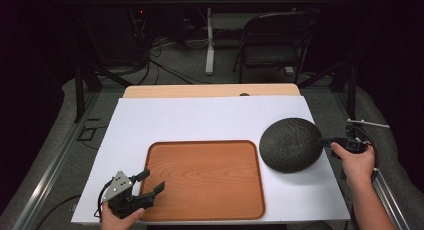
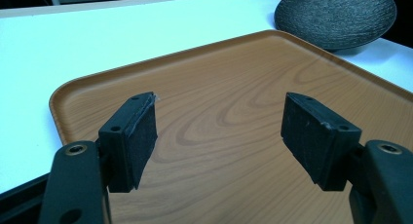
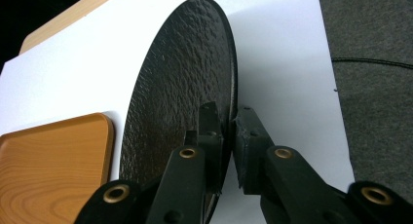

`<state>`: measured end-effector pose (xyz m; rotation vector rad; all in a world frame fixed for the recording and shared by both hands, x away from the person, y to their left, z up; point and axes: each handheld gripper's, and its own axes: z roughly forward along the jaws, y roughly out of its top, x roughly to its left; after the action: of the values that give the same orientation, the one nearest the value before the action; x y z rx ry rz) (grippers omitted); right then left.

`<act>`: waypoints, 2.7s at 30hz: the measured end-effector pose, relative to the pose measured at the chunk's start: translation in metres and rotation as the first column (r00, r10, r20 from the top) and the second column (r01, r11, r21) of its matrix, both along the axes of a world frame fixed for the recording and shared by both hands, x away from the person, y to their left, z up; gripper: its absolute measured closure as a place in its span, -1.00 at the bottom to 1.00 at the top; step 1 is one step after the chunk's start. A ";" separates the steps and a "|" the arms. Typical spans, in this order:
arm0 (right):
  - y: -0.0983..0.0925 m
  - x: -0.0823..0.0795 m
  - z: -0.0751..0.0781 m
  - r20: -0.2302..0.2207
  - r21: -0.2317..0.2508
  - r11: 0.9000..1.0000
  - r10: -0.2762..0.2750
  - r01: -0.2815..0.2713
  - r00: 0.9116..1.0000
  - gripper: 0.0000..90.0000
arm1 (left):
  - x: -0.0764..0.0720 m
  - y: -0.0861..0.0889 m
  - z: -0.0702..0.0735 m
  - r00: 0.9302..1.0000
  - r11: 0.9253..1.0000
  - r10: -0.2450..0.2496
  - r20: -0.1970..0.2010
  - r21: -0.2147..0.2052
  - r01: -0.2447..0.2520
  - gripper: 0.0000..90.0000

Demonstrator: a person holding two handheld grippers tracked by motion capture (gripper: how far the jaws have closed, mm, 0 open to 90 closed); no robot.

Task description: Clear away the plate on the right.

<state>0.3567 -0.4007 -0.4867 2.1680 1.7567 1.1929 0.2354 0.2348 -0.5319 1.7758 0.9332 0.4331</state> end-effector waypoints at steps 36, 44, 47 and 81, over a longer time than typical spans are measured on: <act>0.076 0.038 0.082 0.006 -0.310 0.934 0.188 -0.177 0.982 0.95 | 0.000 0.000 0.000 1.000 1.000 -0.008 -0.002 -0.005 0.008 -0.35; 0.089 0.049 0.091 -0.006 -0.346 0.915 0.217 -0.206 0.976 0.95 | 0.000 0.000 0.000 1.000 1.000 -0.011 -0.001 -0.003 0.011 -0.35; 0.090 0.053 0.092 -0.021 -0.346 0.914 0.219 -0.213 0.975 0.95 | 0.000 0.000 0.000 1.000 1.000 -0.014 -0.002 -0.003 0.014 -0.35; 0.149 0.062 0.147 -0.120 -0.295 0.859 0.401 -0.418 0.908 0.93 | 0.000 0.000 0.000 1.000 1.000 -0.014 -0.005 -0.008 0.014 -0.35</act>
<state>0.4184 -0.2517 -0.3398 1.7101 2.3302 0.8393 0.2353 0.2345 -0.5320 1.7765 0.9237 0.4159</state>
